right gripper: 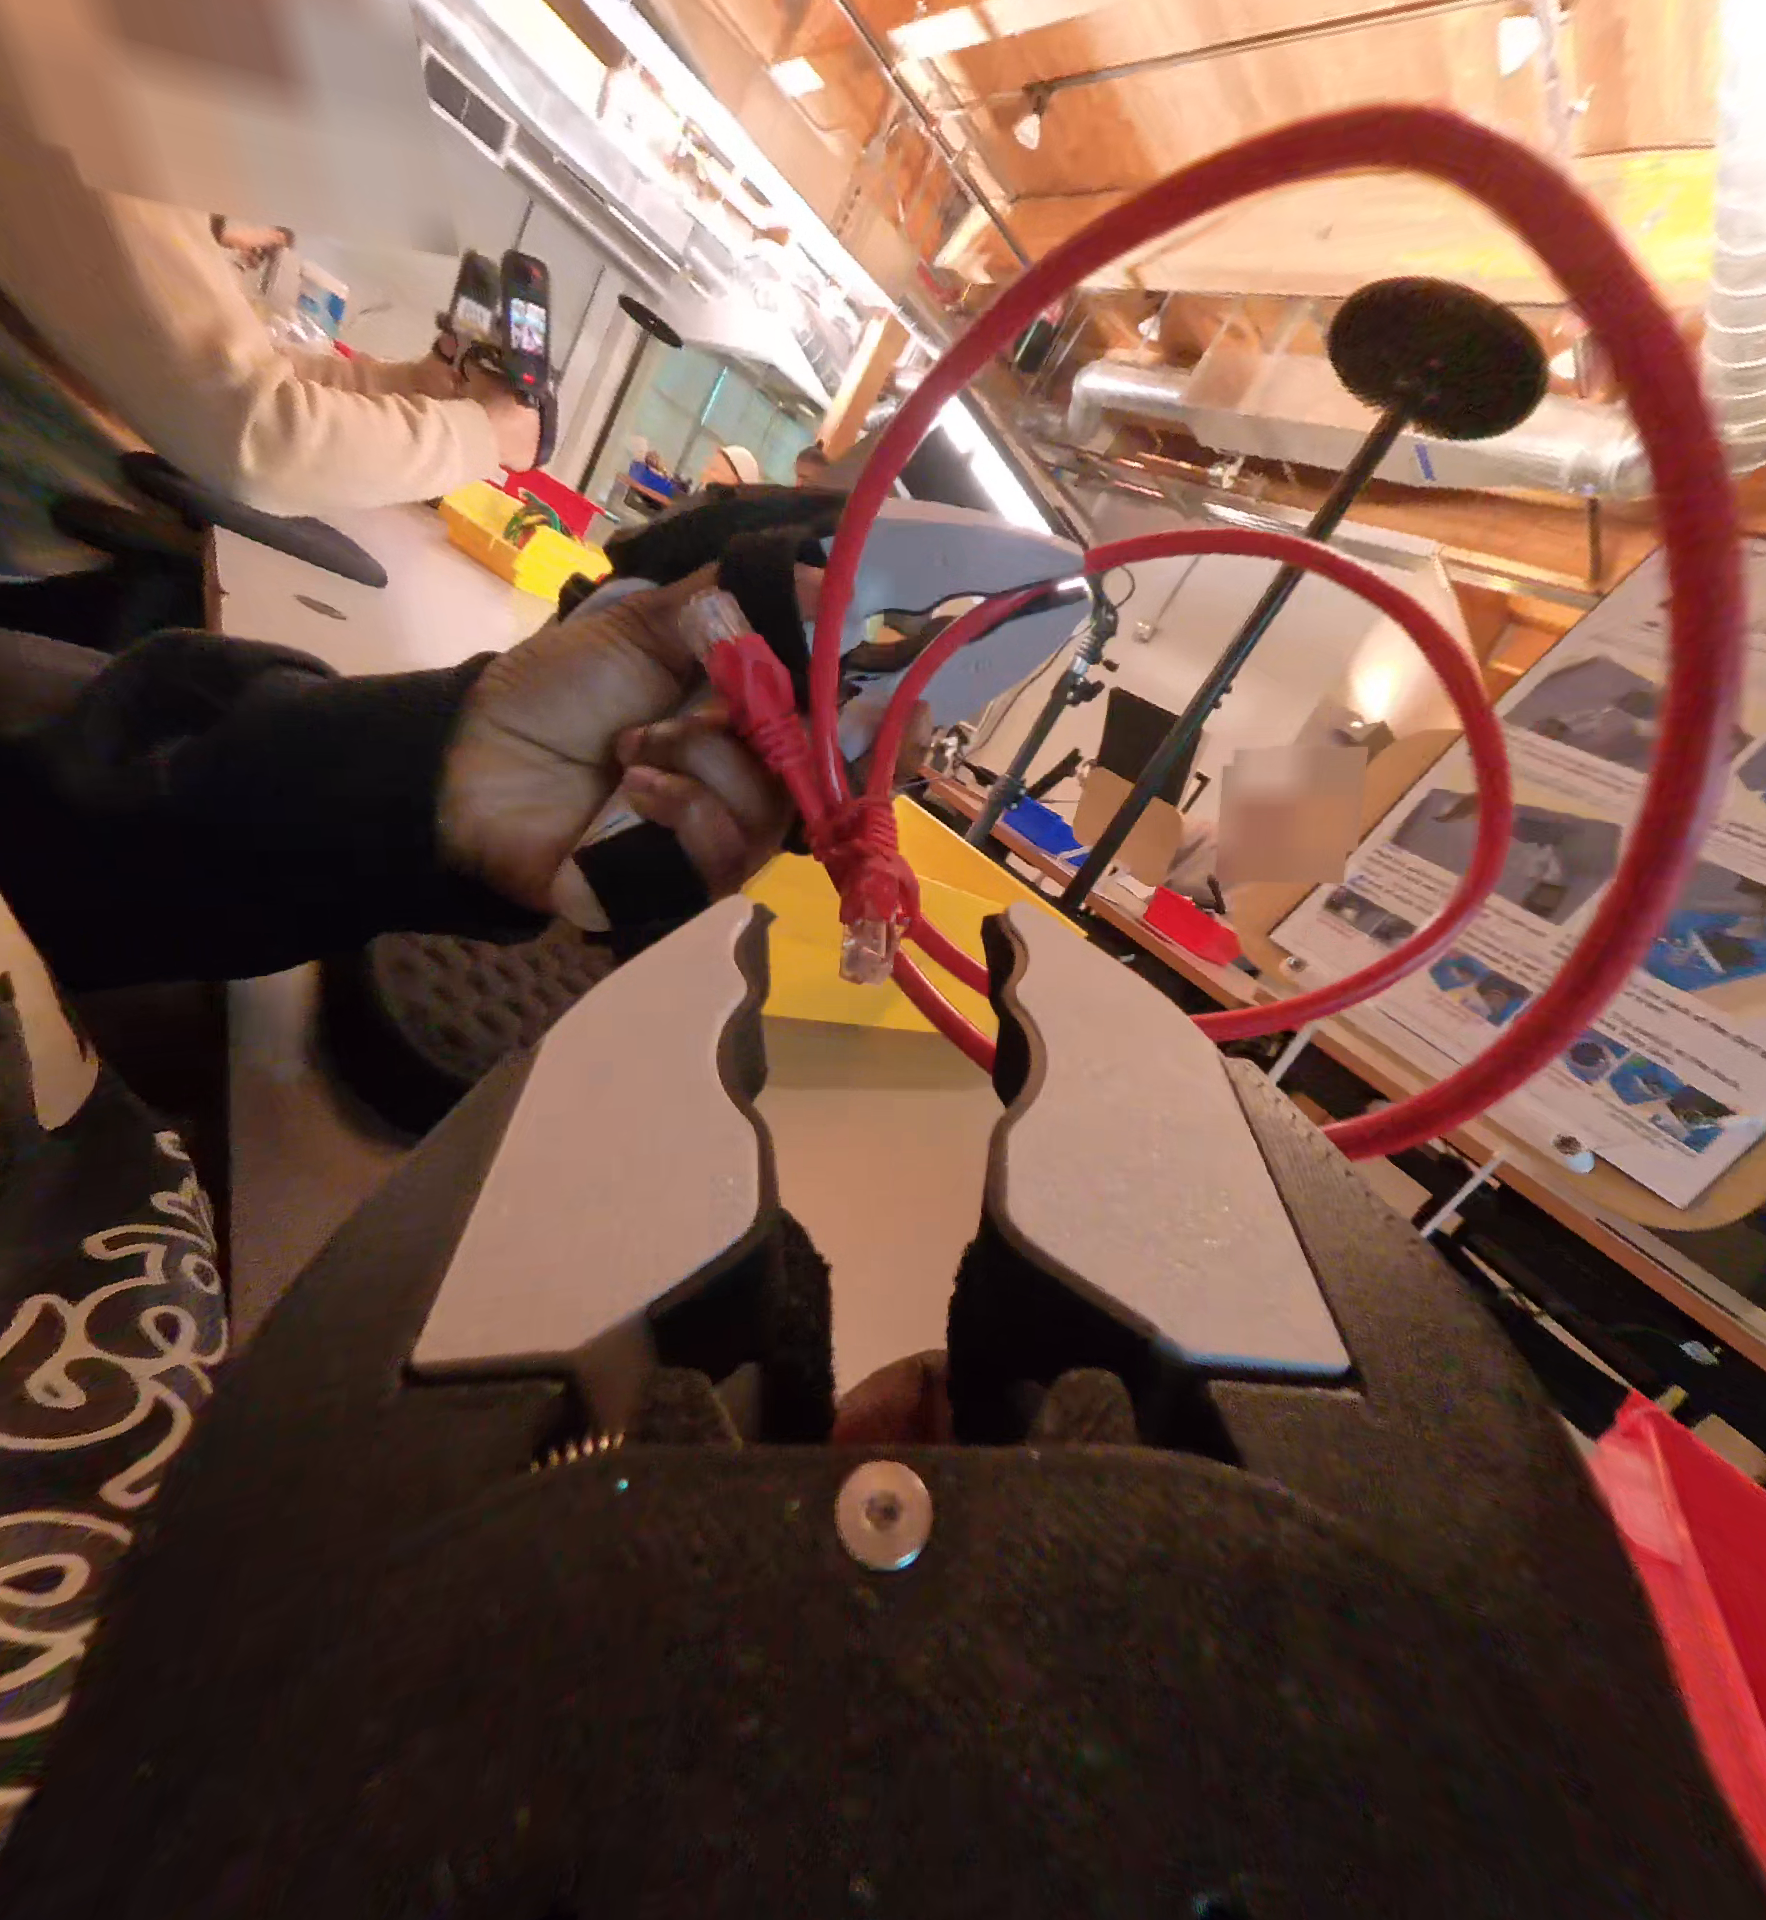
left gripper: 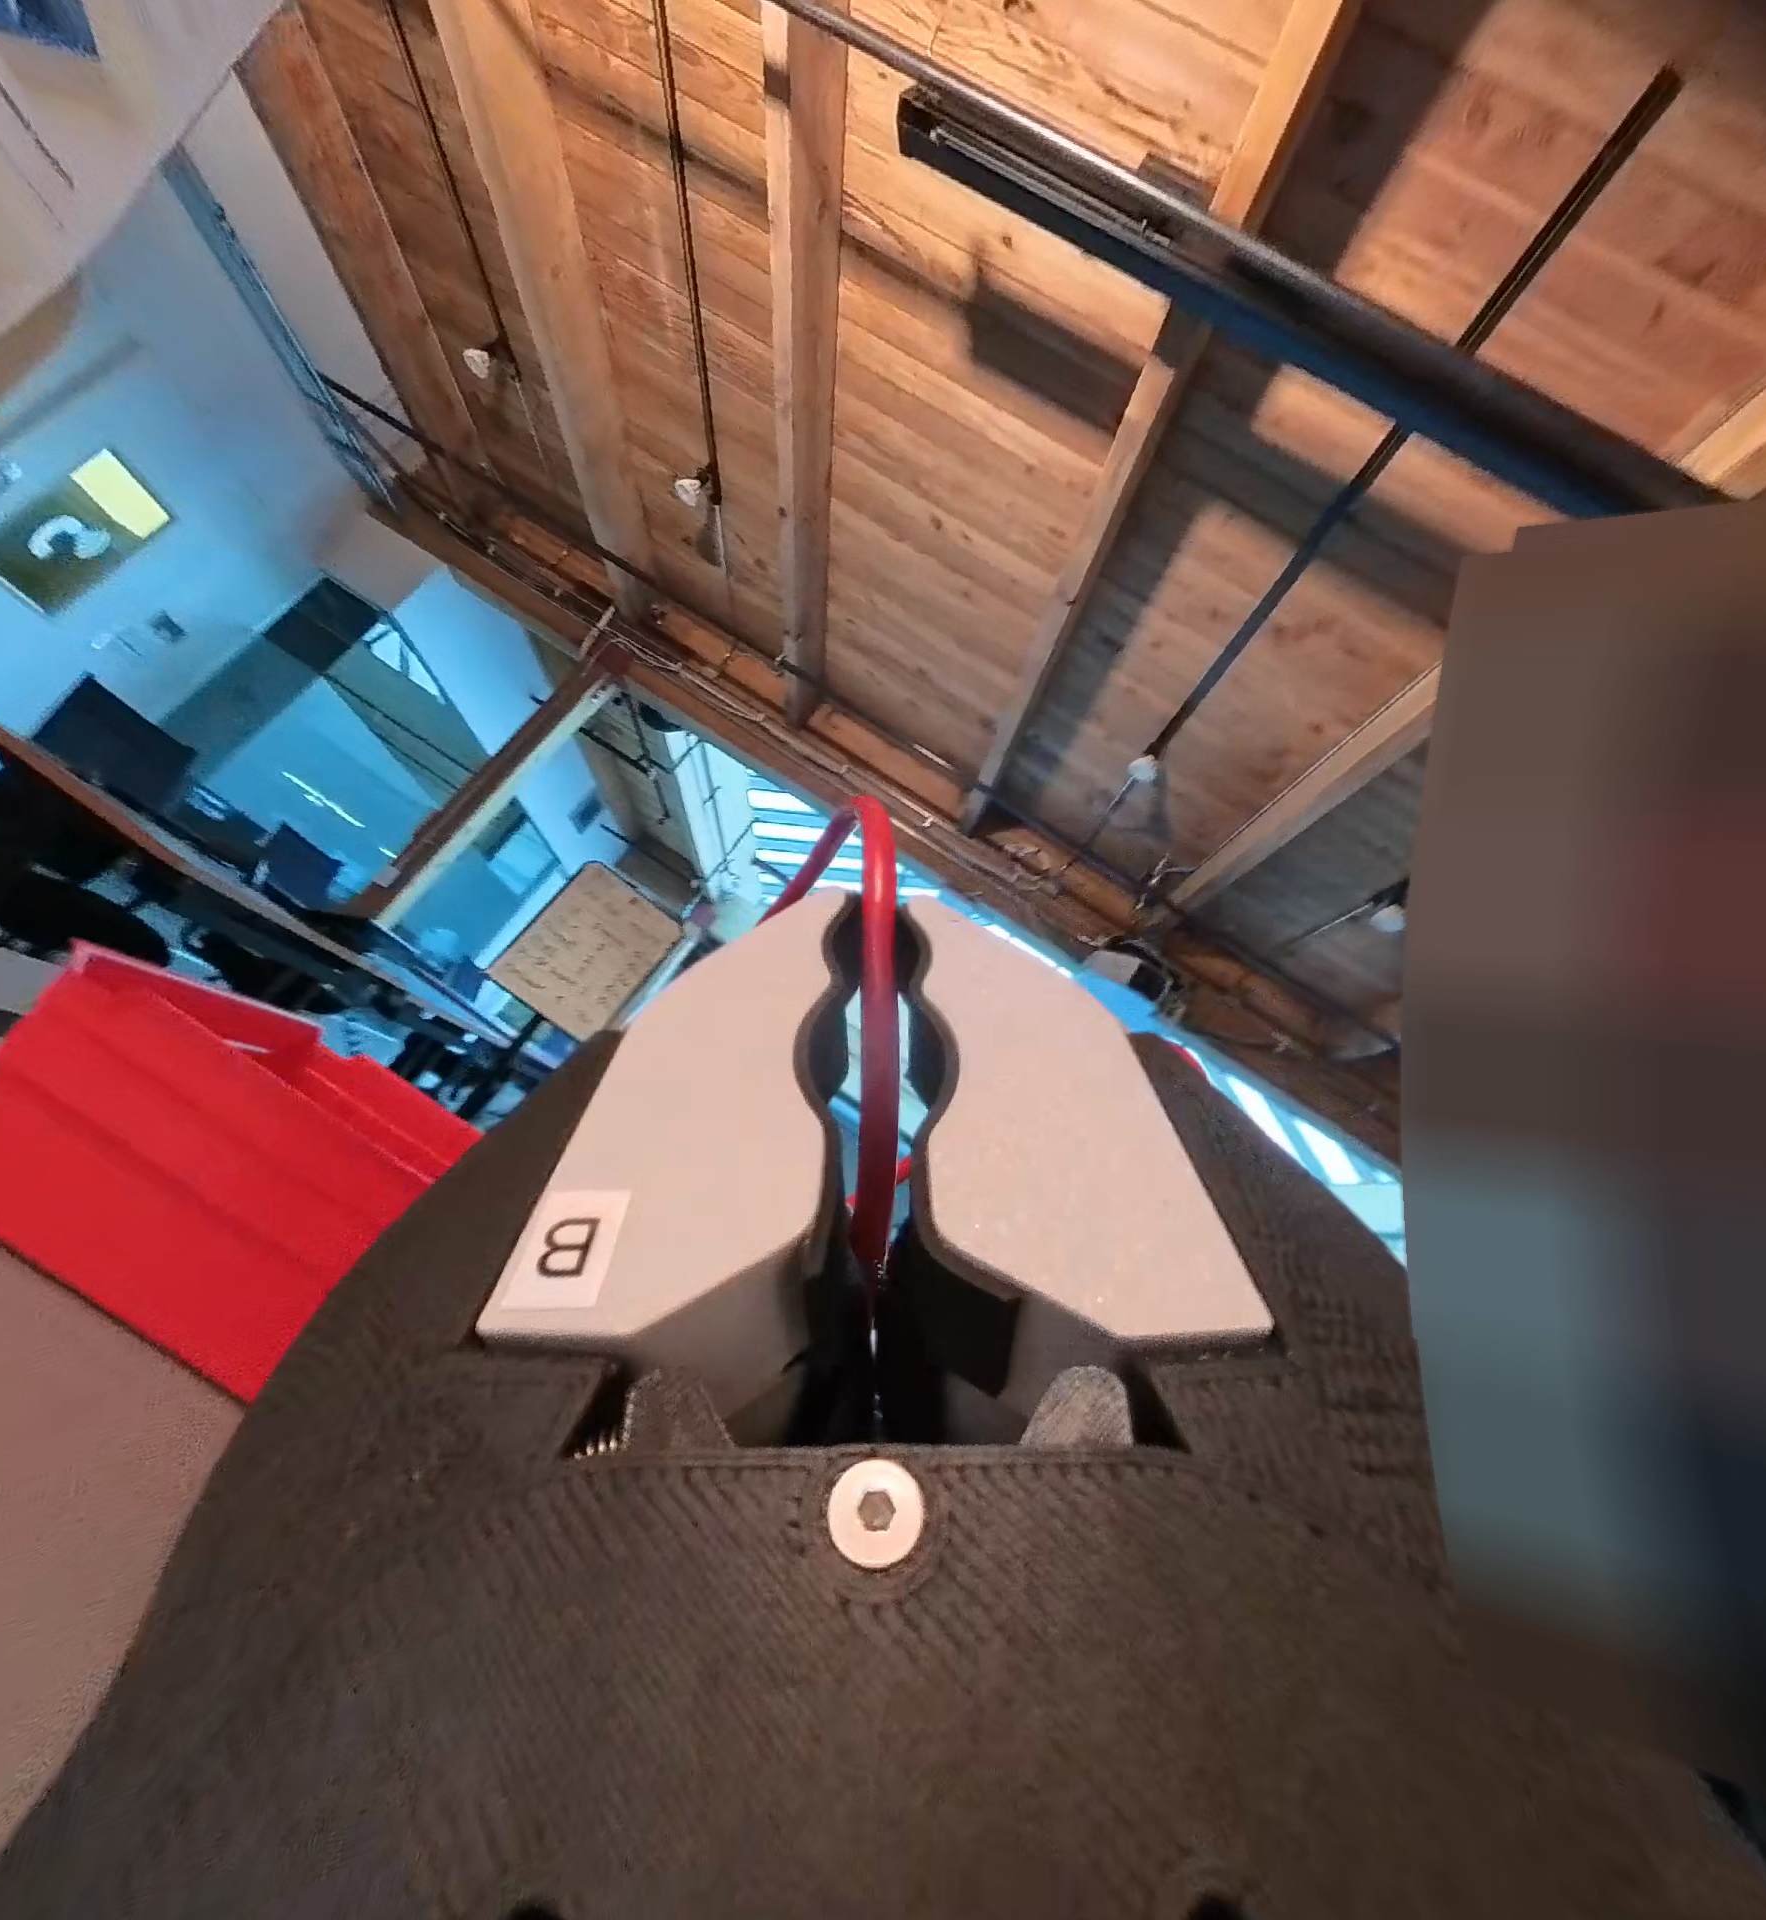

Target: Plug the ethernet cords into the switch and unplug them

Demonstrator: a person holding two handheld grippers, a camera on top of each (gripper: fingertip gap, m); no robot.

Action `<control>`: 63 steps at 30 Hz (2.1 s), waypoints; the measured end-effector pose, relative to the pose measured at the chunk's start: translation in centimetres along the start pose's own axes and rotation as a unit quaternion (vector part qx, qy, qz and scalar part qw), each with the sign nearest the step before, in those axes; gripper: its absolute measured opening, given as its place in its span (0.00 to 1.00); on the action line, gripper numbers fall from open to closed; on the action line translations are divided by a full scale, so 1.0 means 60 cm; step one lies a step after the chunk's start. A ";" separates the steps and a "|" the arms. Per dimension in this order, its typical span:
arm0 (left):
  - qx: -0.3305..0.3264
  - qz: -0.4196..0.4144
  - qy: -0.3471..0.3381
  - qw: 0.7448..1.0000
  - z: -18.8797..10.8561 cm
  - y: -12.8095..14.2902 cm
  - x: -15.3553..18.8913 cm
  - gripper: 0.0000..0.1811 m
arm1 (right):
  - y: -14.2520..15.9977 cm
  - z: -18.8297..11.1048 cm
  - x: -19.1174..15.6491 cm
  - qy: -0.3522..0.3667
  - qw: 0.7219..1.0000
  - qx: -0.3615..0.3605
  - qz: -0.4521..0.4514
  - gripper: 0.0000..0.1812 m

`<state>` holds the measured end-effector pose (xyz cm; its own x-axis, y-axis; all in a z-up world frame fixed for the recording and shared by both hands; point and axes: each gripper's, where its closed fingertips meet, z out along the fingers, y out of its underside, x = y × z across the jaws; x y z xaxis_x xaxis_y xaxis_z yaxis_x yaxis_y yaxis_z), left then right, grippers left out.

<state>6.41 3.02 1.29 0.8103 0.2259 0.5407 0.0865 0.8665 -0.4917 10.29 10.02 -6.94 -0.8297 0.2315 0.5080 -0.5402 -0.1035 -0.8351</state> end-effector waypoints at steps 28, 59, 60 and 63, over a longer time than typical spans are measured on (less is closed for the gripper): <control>-0.082 0.230 -0.168 0.955 -0.027 -0.019 -0.069 0.24 | 0.102 -0.004 0.195 0.013 0.914 -0.400 -0.065 0.08; 0.023 -0.136 -0.008 0.990 -0.033 -0.010 -0.066 0.07 | -0.022 0.047 0.074 -0.120 0.965 -0.132 -0.190 0.08; 0.036 -0.154 0.008 0.987 -0.034 -0.009 -0.063 0.13 | -0.026 0.049 0.075 -0.119 0.966 -0.129 -0.189 0.08; 0.021 -0.197 0.060 0.978 -0.032 0.008 -0.051 0.28 | -0.042 0.056 0.086 -0.102 0.967 -0.113 -0.204 0.07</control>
<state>5.07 1.90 -1.90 0.7810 -0.1805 0.5979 0.3835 0.8942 -0.2310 6.89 8.21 -1.52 -0.5774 0.0102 0.8164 -0.8026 0.1764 -0.5698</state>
